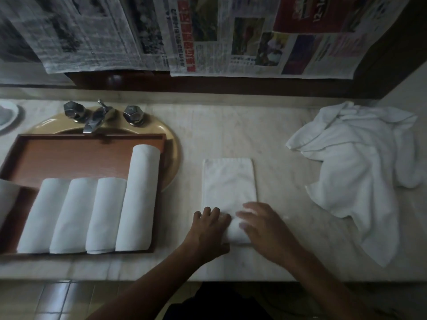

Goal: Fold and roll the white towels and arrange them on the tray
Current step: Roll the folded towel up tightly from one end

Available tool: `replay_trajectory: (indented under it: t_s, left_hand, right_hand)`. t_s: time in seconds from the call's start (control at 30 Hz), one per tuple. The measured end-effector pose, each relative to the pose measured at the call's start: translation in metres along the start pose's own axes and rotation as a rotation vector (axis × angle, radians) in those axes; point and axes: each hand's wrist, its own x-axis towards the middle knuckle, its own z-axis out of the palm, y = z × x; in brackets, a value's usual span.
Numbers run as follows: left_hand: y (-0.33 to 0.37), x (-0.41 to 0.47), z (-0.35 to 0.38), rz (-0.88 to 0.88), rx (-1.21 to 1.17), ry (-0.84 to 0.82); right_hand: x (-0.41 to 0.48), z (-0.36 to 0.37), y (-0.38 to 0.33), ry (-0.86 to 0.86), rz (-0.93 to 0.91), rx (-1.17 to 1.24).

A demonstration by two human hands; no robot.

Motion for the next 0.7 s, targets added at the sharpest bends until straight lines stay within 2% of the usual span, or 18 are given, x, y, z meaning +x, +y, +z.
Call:
replay_trajectory:
  t_s: [0.13,0.27,0.37,0.43,0.53,0.7]
  left_hand:
    - [0.001,-0.004,-0.002,0.013,-0.015,-0.021]
    - [0.001,-0.009,-0.003,0.054,0.021,-0.065]
    - [0.003,-0.021,0.001,0.075,-0.026,-0.083]
    - [0.003,-0.033,0.006,0.093,-0.139,-0.064]
    - [0.001,-0.050,0.008,0.135,-0.312,0.032]
    - [-0.004,-0.054,0.008,0.161,-0.251,0.174]
  right_hand:
    - [-0.033,0.018,0.006,-0.152,-0.083,-0.288]
    - [-0.035,0.017,0.012,-0.150,-0.098,-0.329]
    - [-0.043,0.009,0.010,-0.233,-0.118,-0.306]
    - [-0.049,0.004,0.008,-0.313,-0.078,-0.234]
    - [-0.052,-0.011,0.009,-0.355,-0.012,-0.107]
    - [-0.051,-0.013,0.021,-0.303,0.032,0.038]
